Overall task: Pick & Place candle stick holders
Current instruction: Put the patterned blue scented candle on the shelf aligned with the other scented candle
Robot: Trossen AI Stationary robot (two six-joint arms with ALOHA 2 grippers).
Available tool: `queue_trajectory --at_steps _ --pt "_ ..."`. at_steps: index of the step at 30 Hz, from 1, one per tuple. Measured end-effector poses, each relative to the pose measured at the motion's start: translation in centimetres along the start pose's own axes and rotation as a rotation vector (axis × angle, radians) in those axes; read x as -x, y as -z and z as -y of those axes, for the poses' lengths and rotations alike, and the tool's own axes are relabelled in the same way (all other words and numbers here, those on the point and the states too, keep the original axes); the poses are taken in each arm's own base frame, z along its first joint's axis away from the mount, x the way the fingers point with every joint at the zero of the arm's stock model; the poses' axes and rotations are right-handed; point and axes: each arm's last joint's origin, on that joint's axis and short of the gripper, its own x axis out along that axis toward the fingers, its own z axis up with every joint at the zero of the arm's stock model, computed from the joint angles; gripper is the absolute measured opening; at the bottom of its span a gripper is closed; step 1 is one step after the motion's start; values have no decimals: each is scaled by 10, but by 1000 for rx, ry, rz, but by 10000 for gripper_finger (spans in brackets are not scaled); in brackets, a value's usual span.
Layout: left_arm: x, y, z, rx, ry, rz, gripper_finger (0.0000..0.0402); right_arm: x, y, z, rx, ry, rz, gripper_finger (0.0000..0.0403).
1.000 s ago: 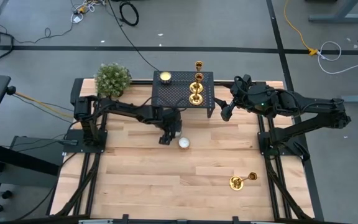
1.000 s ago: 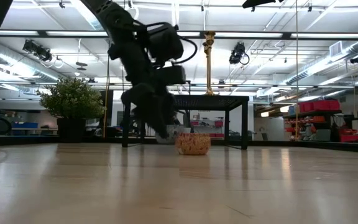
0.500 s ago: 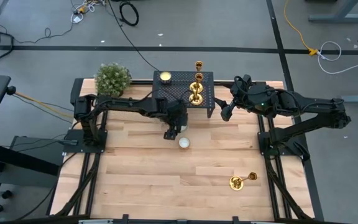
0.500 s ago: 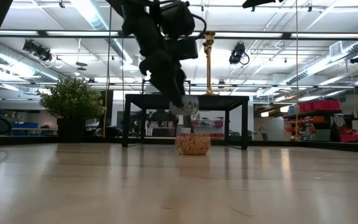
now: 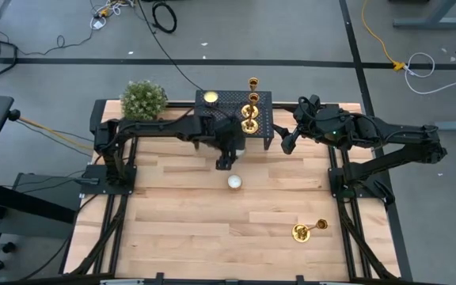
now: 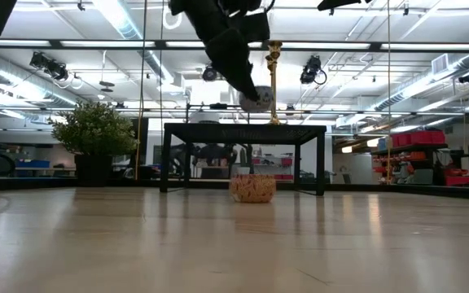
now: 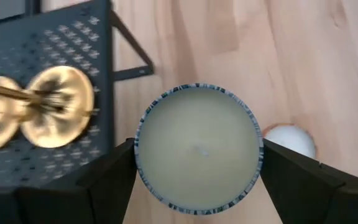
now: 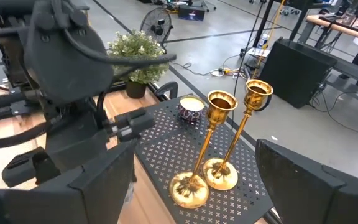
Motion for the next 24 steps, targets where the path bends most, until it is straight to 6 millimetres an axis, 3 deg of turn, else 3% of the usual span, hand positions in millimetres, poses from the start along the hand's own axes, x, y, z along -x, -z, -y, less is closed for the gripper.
queue_trajectory --at_steps 6,14,24 --pt "9 0 -10 13 -50 -52 316 0 0 0 7 -2 0 336" --pt "11 19 -32 53 -108 -201 316 0 0 0 14 -2 0 336" --pt "14 47 -74 160 -143 -296 316 0 0 0 25 -2 0 336"
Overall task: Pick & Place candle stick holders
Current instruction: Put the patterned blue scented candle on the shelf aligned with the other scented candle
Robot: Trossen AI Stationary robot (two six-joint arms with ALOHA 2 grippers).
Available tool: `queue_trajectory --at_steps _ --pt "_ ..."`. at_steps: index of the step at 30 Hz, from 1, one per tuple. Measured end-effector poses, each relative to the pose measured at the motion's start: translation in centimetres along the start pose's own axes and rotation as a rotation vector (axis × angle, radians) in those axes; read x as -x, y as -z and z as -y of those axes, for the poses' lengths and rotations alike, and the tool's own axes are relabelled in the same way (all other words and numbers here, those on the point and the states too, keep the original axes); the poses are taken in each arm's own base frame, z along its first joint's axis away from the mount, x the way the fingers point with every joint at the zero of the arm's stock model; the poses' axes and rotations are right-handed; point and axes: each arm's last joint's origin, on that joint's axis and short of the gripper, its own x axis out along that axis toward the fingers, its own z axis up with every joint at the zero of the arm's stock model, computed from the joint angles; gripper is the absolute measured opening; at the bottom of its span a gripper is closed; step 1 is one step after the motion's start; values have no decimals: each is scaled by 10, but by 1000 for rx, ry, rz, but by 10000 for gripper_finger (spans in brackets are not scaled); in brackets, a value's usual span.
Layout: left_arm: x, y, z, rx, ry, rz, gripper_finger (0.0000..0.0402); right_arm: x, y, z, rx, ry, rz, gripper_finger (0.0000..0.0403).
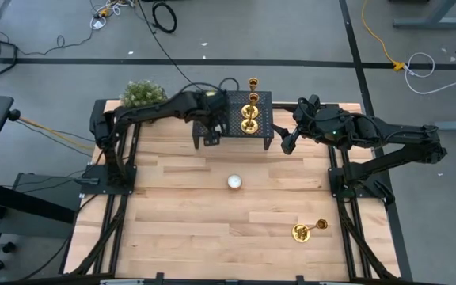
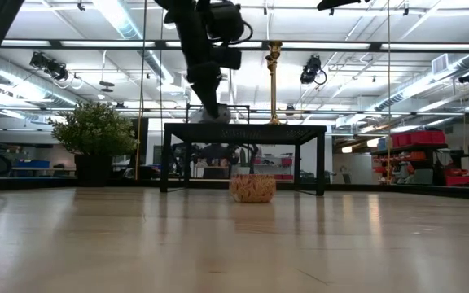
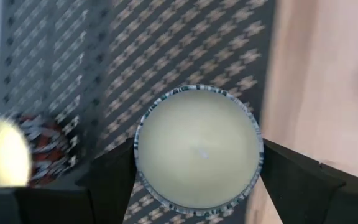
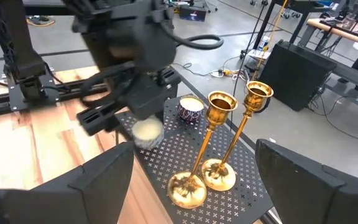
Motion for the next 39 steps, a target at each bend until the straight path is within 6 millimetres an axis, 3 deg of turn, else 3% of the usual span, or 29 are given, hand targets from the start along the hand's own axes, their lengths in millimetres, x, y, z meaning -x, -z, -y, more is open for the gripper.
queue_trajectory --at_steps 14,29,39 --pt "-8 26 -52 187 -37 -75 316 0 0 0 -2 0 0 336" --pt "-9 29 -57 205 -51 -83 316 0 0 0 -2 2 0 336" --pt "-10 33 -65 304 -70 -93 316 0 0 0 -27 3 0 336"
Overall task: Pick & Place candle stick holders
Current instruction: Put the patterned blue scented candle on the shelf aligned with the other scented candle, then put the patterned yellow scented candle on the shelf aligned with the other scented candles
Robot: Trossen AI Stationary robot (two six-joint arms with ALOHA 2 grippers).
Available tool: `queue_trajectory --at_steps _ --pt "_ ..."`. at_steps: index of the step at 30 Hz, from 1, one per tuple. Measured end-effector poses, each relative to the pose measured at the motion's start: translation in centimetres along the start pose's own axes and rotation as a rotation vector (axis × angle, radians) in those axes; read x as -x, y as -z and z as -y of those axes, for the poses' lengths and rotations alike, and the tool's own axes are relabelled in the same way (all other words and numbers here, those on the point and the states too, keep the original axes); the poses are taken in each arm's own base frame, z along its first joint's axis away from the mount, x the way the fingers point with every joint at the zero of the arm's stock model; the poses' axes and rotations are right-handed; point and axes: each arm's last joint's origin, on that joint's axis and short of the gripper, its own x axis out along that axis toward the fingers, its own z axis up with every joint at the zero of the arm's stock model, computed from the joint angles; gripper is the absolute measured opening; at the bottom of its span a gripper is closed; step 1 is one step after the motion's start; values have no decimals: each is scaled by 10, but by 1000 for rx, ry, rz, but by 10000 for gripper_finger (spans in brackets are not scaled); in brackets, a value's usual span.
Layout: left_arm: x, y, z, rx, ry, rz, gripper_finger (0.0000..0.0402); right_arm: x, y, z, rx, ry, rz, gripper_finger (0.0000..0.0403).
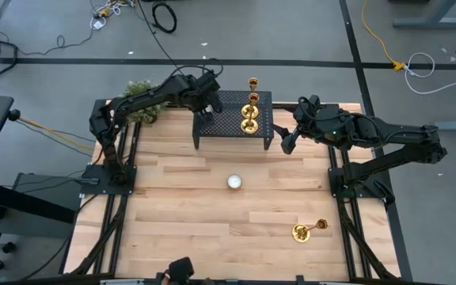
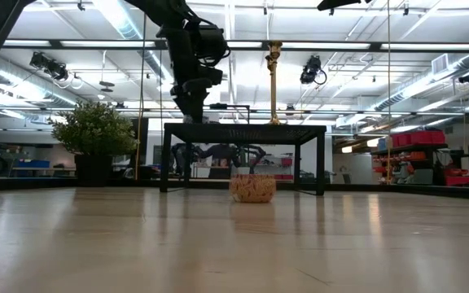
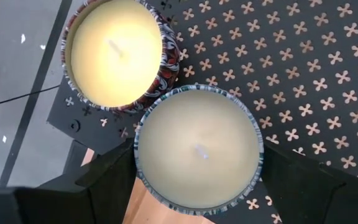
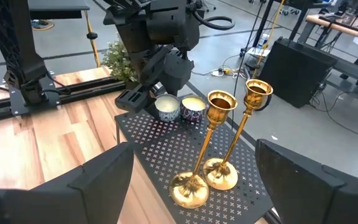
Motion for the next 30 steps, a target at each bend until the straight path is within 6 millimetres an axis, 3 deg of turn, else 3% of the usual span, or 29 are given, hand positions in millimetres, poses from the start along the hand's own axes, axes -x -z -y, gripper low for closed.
queue_trajectory --at_steps 11,25,30 --pt "0 0 0 -7 10 2 319 0 0 0 -2 0 0 336" --pt "-1 0 2 -9 52 7 369 0 0 0 -2 0 0 336" --pt "13 2 -1 -3 42 42 369 0 0 0 -2 -1 0 336"
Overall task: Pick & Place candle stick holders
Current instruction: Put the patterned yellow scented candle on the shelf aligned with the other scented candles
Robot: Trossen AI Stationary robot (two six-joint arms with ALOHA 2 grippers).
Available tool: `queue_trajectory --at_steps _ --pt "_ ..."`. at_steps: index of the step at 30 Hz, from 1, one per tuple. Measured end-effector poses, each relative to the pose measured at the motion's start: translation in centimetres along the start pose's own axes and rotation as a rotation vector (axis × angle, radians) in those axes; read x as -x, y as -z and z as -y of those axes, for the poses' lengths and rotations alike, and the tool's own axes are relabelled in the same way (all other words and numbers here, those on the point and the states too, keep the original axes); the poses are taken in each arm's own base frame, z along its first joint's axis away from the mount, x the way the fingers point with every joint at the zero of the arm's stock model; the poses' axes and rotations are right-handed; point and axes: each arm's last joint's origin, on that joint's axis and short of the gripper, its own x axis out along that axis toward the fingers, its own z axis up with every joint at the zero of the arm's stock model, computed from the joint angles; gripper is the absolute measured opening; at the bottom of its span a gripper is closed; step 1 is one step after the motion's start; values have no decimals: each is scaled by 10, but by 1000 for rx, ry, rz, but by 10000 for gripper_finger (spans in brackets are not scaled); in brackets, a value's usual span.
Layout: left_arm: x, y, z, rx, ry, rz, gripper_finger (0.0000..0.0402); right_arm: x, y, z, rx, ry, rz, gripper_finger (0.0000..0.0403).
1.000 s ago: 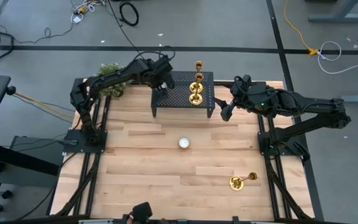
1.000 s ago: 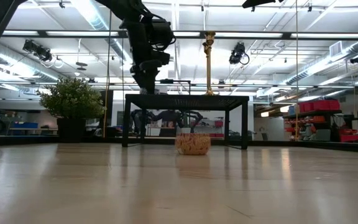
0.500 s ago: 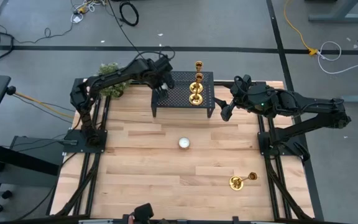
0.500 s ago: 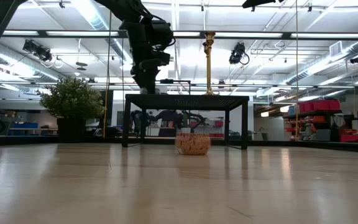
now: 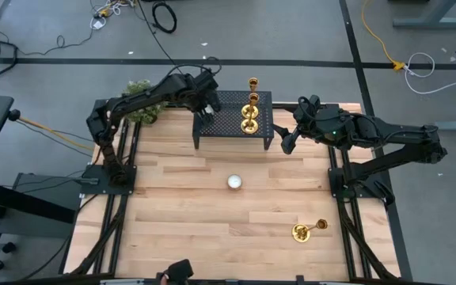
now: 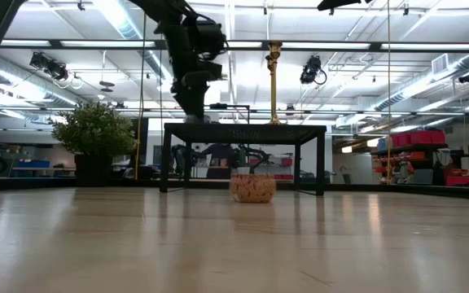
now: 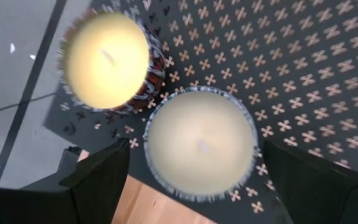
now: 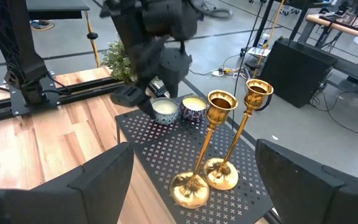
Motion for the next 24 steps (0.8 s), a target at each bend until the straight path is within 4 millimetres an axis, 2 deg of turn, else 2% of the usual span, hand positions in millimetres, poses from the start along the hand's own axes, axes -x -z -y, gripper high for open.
queue_trajectory --at_steps 6,10,15,24 --pt "26 4 -3 25 6 62 369 0 0 0 0 -1 0 336" --pt "38 6 4 23 149 102 369 0 0 0 0 -1 0 336" --pt "44 2 33 -82 274 131 369 0 0 0 0 0 0 336" --pt "56 -5 84 -340 319 230 369 0 0 0 0 1 0 336"
